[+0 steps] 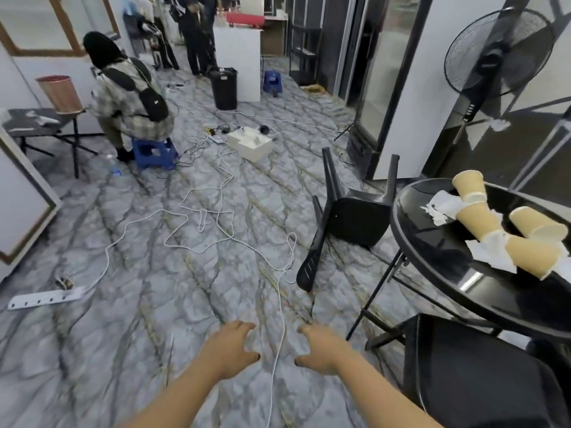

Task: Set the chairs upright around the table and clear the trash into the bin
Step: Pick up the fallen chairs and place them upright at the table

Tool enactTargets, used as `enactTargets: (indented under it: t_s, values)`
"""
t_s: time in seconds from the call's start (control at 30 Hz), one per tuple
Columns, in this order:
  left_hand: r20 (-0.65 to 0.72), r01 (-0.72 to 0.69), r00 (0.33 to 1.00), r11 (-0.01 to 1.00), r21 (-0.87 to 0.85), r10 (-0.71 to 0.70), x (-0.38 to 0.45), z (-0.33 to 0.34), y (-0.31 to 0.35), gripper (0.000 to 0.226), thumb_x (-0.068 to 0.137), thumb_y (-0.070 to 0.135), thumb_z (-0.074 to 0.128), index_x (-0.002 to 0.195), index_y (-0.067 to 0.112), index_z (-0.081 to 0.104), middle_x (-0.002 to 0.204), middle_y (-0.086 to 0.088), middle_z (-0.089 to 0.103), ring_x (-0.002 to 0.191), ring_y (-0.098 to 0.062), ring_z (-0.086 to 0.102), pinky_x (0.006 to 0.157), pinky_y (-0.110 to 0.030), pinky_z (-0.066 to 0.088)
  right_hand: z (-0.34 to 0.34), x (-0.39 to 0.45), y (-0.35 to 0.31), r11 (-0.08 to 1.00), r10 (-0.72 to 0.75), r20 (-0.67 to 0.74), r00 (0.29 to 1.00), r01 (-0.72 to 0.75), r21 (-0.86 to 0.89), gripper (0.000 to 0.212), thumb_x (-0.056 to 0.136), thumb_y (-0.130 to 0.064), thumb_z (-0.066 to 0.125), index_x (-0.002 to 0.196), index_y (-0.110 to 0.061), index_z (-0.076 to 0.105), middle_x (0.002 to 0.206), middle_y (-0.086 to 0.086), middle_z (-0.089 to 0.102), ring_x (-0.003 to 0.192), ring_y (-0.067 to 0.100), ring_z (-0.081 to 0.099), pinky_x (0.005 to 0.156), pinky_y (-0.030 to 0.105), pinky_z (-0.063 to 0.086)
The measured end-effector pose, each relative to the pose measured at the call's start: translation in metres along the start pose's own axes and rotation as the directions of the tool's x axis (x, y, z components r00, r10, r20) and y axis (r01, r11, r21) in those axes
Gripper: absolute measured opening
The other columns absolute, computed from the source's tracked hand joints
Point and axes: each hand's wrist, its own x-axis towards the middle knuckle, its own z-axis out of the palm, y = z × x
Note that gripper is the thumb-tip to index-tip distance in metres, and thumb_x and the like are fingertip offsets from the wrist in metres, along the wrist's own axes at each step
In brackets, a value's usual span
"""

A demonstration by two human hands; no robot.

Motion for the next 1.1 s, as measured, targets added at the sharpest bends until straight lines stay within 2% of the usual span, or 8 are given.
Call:
enactTargets:
  t_s: [0.23, 0.33, 0.57, 0.73, 0.97, 1.1]
  values:
    - [0.041, 0.040, 0.998, 0.999, -0.017, -0.039, 0.061, -0.025, 0.005, 0.069, 0.083, 0.052, 0.054, 0.142, 0.025, 0.028, 0.147, 0.002, 0.032, 0.133, -0.018, 0.033, 0.108, -0.032, 0.032, -0.041, 0.061, 0.021, 1.000, -0.018, 0.015, 1.000, 0.018, 0.003, 0.064, 0.085, -0.040, 0.058, 0.137, -0.013, 0.034, 0.142, 0.009, 0.039, 0.127, 0.029, 0.038, 0.101, 0.038, 0.037]
    - [0.075, 0.046, 0.996, 0.999, -0.027, -0.044, 0.095, -0.042, 0.013, 0.070, 0.083, 0.053, 0.053, 0.142, 0.026, 0.027, 0.148, 0.003, 0.031, 0.132, -0.018, 0.034, 0.107, -0.032, 0.032, -0.068, 0.089, 0.039, 1.000, -0.017, 0.025, 1.000, 0.017, 0.002, 0.061, 0.084, -0.039, 0.059, 0.133, -0.011, 0.037, 0.137, 0.013, 0.042, 0.122, 0.028, 0.041, 0.091, 0.035, 0.038]
    - [0.046, 0.076, 0.996, 0.996, -0.051, -0.074, 0.168, -0.080, 0.036, 0.070, 0.084, 0.054, 0.051, 0.142, 0.026, 0.026, 0.148, 0.003, 0.030, 0.133, -0.016, 0.032, 0.106, -0.032, 0.034, -0.134, 0.149, 0.077, 1.000, -0.027, 0.067, 0.997, 0.027, 0.002, 0.061, 0.085, -0.038, 0.058, 0.135, -0.011, 0.035, 0.136, 0.012, 0.041, 0.122, 0.029, 0.042, 0.099, 0.038, 0.039]
    - [0.024, 0.082, 0.997, 0.993, -0.084, -0.080, 0.205, -0.101, 0.042, 0.068, 0.084, 0.051, 0.053, 0.142, 0.025, 0.027, 0.148, 0.002, 0.030, 0.132, -0.017, 0.033, 0.105, -0.031, 0.034, -0.162, 0.192, 0.091, 1.000, -0.021, 0.083, 0.996, 0.022, -0.005, 0.063, 0.083, -0.040, 0.059, 0.136, -0.016, 0.034, 0.134, 0.009, 0.043, 0.121, 0.028, 0.041, 0.097, 0.040, 0.041]
    - [0.009, 0.061, 0.998, 0.997, -0.050, -0.061, 0.260, -0.136, 0.020, 0.067, 0.085, 0.050, 0.053, 0.142, 0.024, 0.028, 0.148, 0.001, 0.031, 0.133, -0.018, 0.032, 0.106, -0.033, 0.033, -0.190, 0.252, 0.086, 1.000, -0.012, 0.086, 0.996, 0.011, 0.011, 0.063, 0.082, -0.040, 0.059, 0.135, -0.016, 0.034, 0.134, 0.010, 0.043, 0.121, 0.026, 0.041, 0.098, 0.038, 0.039]
    - [0.023, 0.040, 0.999, 0.998, -0.054, -0.039, 0.308, -0.170, -0.004, 0.066, 0.086, 0.048, 0.053, 0.142, 0.024, 0.028, 0.148, 0.001, 0.031, 0.133, -0.018, 0.032, 0.105, -0.031, 0.033, -0.213, 0.300, 0.073, 1.000, 0.012, 0.068, 0.998, -0.014, 0.028, 0.066, 0.084, -0.041, 0.058, 0.139, -0.017, 0.031, 0.141, 0.008, 0.038, 0.128, 0.026, 0.036, 0.104, 0.038, 0.036]
